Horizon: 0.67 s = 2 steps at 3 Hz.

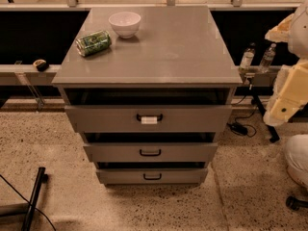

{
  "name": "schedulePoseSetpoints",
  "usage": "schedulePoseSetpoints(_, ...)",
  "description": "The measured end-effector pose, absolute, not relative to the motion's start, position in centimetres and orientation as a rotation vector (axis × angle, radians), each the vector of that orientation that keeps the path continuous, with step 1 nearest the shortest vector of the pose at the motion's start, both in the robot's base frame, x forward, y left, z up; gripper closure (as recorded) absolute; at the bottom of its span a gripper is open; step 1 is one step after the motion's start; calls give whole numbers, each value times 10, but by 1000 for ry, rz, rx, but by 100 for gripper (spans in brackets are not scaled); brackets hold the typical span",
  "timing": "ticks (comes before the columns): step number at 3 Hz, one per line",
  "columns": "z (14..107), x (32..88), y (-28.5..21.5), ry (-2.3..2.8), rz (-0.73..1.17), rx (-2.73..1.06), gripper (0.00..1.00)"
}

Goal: Open middle drawer

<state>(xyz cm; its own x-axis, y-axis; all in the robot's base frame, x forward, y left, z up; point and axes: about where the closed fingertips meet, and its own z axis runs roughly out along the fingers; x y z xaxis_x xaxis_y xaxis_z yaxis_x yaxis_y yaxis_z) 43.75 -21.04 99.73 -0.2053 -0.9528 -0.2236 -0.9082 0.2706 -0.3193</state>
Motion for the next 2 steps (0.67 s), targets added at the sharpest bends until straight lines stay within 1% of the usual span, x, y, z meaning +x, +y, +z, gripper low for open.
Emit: schedulePoseSetpoints(2,980,428,-201,2078,-160,-1732,0)
